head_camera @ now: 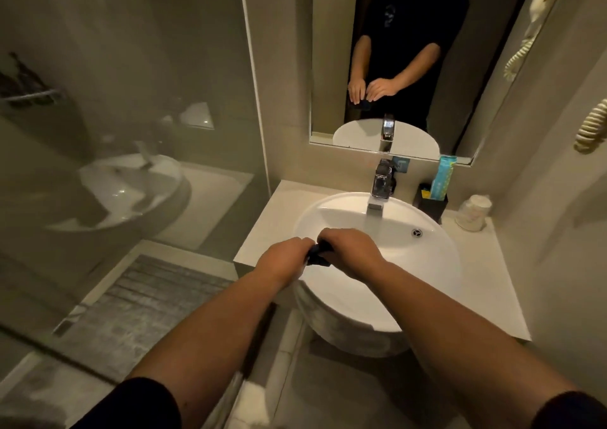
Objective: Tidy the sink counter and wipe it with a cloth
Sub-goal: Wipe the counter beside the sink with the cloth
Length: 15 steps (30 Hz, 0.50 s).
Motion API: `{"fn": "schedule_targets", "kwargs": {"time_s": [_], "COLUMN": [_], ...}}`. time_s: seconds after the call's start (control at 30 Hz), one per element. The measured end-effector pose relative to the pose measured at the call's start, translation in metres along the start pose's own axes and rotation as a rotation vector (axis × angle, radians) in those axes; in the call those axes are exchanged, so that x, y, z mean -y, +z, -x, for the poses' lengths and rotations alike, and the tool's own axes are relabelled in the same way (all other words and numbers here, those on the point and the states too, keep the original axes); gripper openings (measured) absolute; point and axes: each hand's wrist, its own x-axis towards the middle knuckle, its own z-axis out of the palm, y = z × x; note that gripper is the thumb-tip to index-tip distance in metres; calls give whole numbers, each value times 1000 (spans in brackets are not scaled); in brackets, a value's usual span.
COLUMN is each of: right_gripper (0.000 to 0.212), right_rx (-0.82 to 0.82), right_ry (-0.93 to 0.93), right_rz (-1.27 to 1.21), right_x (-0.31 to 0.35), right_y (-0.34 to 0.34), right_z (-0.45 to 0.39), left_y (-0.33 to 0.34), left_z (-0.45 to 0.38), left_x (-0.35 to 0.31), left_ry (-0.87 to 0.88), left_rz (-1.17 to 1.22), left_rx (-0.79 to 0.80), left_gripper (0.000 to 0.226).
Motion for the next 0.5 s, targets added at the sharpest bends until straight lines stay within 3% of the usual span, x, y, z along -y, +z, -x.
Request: {"fn": "schedule_targets", "kwargs": {"time_s": [0.33,0.5], "right_gripper": [10,45], "right_rx": [-32,-22], "right_ry": [30,134], "right_rz": [15,83], "right_x": [-20,-82], "right_y": [30,56], "right_z": [-106,-152], "left_y": [-11,-16], "left_z": [-84,-156], "left_x": [71,118], "left_ry": [-59,-49], "left_rz": [-2,-10], "left_rx": [-47,-41], "left_gripper": [19,15]}}
